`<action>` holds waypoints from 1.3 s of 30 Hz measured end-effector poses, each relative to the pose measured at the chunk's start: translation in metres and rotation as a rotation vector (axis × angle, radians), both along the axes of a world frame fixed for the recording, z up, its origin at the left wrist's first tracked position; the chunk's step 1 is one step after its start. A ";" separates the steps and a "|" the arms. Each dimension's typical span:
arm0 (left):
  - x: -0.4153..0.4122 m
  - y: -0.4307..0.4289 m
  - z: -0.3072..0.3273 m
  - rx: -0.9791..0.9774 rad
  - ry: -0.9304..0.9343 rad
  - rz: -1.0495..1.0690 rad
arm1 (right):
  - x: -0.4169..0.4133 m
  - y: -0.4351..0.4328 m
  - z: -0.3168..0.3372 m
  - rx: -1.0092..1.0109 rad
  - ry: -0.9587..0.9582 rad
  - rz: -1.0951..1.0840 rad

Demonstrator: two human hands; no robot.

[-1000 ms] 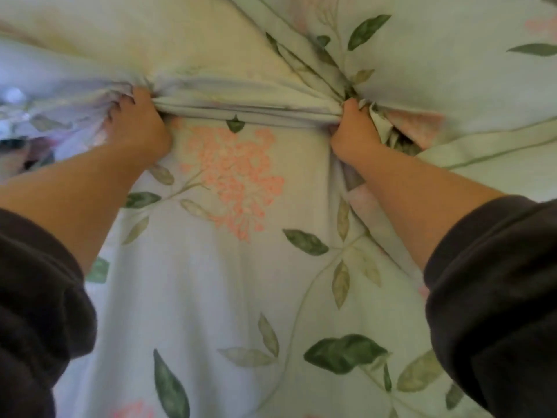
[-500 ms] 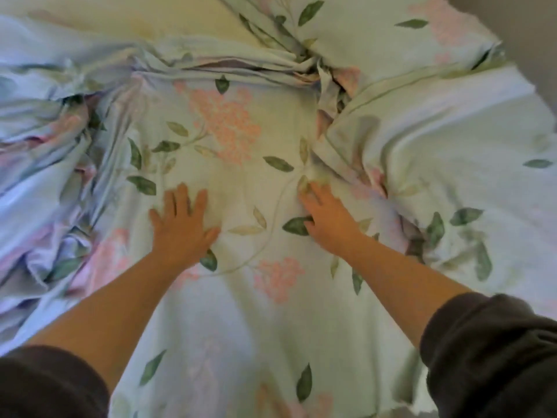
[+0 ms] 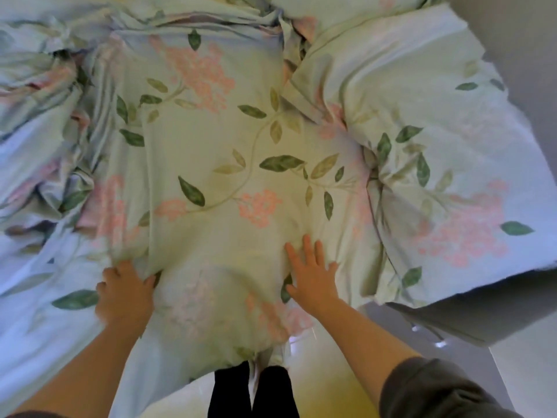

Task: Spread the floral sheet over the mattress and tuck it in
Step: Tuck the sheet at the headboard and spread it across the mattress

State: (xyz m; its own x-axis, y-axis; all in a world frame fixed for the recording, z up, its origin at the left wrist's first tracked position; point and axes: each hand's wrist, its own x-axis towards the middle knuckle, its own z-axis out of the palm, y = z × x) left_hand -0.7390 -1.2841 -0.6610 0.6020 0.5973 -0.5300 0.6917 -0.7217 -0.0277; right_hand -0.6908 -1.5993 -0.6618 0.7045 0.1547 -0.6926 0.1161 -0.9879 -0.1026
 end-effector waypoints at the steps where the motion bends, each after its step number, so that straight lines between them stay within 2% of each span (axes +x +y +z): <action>1: -0.005 0.002 0.001 -0.008 -0.018 0.038 | -0.001 0.002 -0.001 0.004 -0.019 -0.019; 6: -0.024 0.020 0.002 -0.082 -0.131 0.089 | -0.015 0.012 -0.002 0.009 -0.162 -0.056; 8: -0.034 0.033 0.003 -0.063 -0.208 0.112 | -0.027 0.022 -0.001 0.022 -0.171 -0.048; 12: -0.037 0.039 0.003 -0.030 -0.234 0.114 | -0.050 0.038 0.000 0.049 -0.153 -0.052; 17: -0.025 0.060 0.003 -0.033 -0.206 -0.002 | -0.052 0.039 0.000 0.056 -0.223 0.010; 19: -0.039 0.073 0.001 -0.036 -0.157 0.055 | -0.052 0.045 -0.001 0.061 -0.257 0.069; 22: -0.085 0.091 0.000 0.067 -0.104 0.120 | -0.061 0.068 -0.003 0.061 -0.275 0.076; 27: -0.136 0.123 -0.005 0.144 -0.033 0.157 | -0.079 0.128 0.004 0.070 -0.172 0.087; 32: -0.147 0.173 -0.011 -0.005 -0.030 0.058 | -0.108 0.190 0.001 0.082 -0.163 0.035; 36: -0.157 0.229 -0.004 -0.040 -0.223 -0.100 | -0.141 0.247 0.001 0.050 -0.229 -0.133; 39: -0.158 0.257 0.000 -0.009 -0.264 -0.150 | -0.165 0.276 -0.001 0.064 -0.240 -0.087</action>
State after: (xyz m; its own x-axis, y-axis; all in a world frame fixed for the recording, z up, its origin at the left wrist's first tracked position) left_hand -0.8974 -1.0272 -0.6605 0.8008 0.4871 -0.3485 0.5595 -0.8160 0.1452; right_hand -0.8553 -1.3237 -0.6630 0.8599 0.1244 -0.4950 0.0592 -0.9876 -0.1454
